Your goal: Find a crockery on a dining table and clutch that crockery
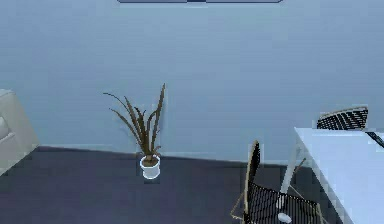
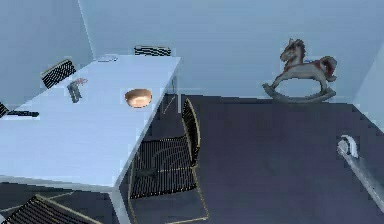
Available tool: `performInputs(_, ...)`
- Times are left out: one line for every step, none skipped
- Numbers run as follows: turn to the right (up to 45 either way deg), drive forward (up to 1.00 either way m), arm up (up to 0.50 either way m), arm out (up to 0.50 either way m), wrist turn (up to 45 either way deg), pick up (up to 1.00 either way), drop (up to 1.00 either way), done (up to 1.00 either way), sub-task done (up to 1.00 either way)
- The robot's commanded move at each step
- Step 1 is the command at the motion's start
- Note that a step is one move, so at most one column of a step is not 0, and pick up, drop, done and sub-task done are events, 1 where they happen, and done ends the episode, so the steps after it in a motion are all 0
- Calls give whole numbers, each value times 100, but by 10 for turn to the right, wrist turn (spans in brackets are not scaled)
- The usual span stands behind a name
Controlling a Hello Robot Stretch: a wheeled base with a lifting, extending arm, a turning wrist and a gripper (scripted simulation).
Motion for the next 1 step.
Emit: performInputs(-120,0,0,0,0,0,0,0,0)
